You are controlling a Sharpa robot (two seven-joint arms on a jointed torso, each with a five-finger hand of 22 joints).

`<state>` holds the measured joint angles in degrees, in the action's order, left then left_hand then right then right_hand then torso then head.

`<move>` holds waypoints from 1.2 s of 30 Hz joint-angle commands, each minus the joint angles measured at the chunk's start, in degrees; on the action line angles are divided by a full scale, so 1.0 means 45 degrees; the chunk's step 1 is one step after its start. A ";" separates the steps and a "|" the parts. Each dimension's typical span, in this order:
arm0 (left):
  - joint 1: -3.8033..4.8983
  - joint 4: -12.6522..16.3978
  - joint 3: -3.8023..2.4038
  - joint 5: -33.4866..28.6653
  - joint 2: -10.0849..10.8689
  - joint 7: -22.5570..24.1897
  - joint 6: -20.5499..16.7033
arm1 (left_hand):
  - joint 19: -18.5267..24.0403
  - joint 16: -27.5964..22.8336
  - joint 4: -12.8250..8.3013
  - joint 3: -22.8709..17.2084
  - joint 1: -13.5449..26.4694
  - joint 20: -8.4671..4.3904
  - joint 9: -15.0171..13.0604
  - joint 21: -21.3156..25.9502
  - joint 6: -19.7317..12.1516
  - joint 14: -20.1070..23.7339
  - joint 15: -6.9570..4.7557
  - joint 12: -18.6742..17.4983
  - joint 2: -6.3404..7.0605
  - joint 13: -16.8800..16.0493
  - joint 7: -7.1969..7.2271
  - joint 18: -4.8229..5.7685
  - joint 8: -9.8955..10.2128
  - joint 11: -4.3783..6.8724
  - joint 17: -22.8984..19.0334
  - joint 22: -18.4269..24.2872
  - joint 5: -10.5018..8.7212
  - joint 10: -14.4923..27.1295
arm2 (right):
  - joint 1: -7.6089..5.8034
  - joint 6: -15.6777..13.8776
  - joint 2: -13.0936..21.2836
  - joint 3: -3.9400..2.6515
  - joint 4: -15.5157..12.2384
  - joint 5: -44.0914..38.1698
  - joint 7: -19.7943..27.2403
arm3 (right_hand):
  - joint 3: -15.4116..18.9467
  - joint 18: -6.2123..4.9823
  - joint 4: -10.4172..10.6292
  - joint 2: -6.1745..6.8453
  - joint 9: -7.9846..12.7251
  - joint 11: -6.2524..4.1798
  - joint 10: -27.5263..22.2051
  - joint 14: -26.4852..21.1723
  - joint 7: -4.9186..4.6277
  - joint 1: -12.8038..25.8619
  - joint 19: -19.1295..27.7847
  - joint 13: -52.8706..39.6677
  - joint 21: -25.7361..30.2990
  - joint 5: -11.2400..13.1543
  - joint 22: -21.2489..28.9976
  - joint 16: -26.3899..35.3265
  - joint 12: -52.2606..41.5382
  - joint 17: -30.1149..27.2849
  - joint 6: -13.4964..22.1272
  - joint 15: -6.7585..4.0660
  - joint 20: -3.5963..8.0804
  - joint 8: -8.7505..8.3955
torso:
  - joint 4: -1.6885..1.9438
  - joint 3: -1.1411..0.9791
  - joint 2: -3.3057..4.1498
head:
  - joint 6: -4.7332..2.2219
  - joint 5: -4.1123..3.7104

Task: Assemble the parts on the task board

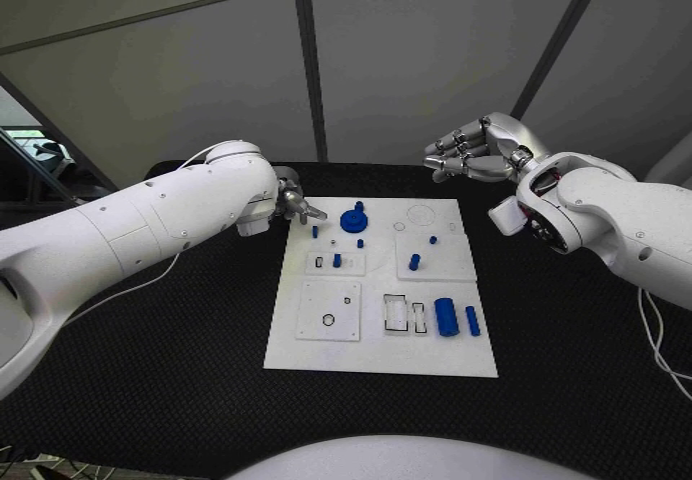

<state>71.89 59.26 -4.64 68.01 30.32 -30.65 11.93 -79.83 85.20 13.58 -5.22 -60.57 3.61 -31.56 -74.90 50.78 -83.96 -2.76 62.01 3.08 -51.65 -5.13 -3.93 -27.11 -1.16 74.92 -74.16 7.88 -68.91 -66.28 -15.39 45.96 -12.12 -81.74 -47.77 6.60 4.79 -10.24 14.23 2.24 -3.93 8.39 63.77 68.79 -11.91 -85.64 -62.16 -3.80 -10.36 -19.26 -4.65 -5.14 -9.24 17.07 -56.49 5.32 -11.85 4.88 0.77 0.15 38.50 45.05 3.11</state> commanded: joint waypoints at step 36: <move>-0.0070 0.0087 0.0025 0.0172 -0.0117 0.0106 0.0765 | -0.0078 0.0591 0.0108 0.0736 -0.0818 0.0003 0.0269 0.0011 0.0641 -0.1140 -0.0002 0.0150 -0.0419 -0.0023 0.0104 -0.0080 0.0010 0.0125 0.2775 -0.0191 0.0037 0.0007 | -0.0016 0.0156 -0.0096 -0.0008 0.0066 -0.0014 0.0049 | 0.0081 -0.0061 -0.0007 -0.0043 -0.0022 0.0002 -0.0086 -0.0006 -0.0038 0.0084 -0.0097 0.0012 0.0056 -0.0115 0.0025 0.0070 -0.0094 -0.0020 0.0007 0.0042 0.0018 -0.0049 | 0.0007 -0.0012 -0.0013 | 0.0116 0.0006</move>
<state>71.51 59.55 -4.52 68.39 29.81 -30.57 14.45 -79.83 87.56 14.00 -2.30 -63.81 3.60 -30.42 -74.90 53.25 -83.95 -2.76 62.30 1.04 -51.77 -4.70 -3.94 -26.86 -0.95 74.92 -74.92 7.89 -68.70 -66.27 -15.12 45.57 -12.12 -81.44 -47.77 6.60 4.79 -10.24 14.23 2.24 -3.97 8.39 63.77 68.79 -11.91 -85.64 -62.16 -3.80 -10.36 -19.61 -4.60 -5.14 -9.47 17.08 -56.49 5.32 -11.85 4.88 0.86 0.12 38.44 45.57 3.16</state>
